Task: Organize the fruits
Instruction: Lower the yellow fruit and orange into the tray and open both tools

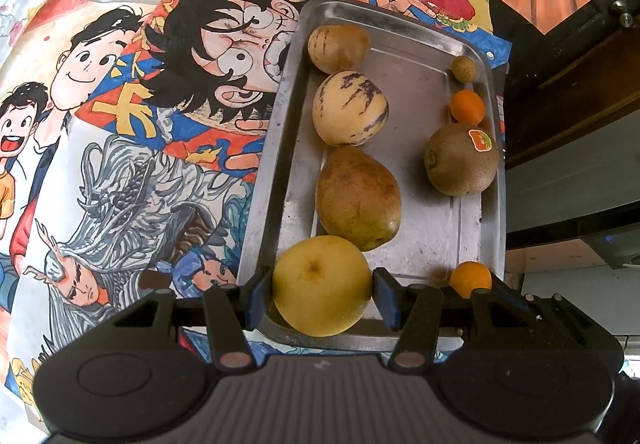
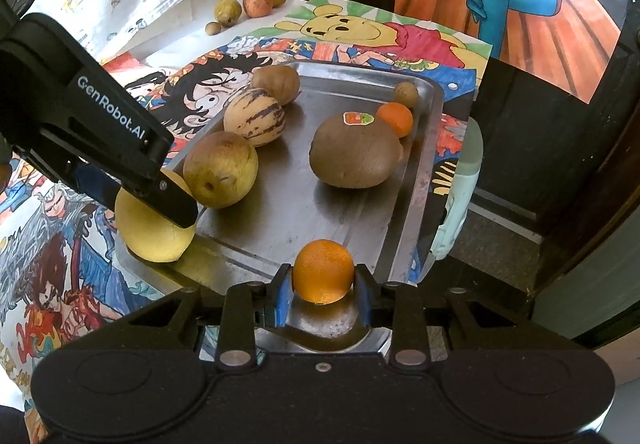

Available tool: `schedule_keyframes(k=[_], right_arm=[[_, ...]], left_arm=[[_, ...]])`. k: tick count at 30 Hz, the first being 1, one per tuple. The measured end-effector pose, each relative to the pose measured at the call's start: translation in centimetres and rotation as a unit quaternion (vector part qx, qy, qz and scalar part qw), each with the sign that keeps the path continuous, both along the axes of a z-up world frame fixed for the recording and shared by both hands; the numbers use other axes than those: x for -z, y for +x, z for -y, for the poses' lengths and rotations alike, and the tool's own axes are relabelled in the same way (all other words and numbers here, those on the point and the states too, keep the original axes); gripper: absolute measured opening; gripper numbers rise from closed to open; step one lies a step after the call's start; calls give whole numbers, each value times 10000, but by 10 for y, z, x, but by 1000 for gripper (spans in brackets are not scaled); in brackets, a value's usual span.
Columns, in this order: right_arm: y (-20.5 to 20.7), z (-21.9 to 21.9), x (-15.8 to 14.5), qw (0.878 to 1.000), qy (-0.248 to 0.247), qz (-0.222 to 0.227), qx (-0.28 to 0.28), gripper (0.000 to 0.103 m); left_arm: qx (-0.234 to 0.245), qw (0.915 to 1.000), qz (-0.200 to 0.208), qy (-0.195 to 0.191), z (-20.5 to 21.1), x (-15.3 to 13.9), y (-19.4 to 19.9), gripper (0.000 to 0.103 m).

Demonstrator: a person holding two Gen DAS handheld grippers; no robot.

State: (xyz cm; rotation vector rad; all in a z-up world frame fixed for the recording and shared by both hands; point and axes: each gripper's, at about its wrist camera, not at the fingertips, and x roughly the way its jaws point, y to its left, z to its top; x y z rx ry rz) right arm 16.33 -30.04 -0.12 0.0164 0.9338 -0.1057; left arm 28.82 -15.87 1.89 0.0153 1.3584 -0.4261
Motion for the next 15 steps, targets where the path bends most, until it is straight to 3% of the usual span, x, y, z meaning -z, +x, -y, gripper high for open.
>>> schedule_keyframes(k=[15], right_arm=[[-1, 0, 2, 9999, 27, -122, -3, 38]], left_arm=[[-58, 9999, -87, -20, -4, 0, 1, 60]])
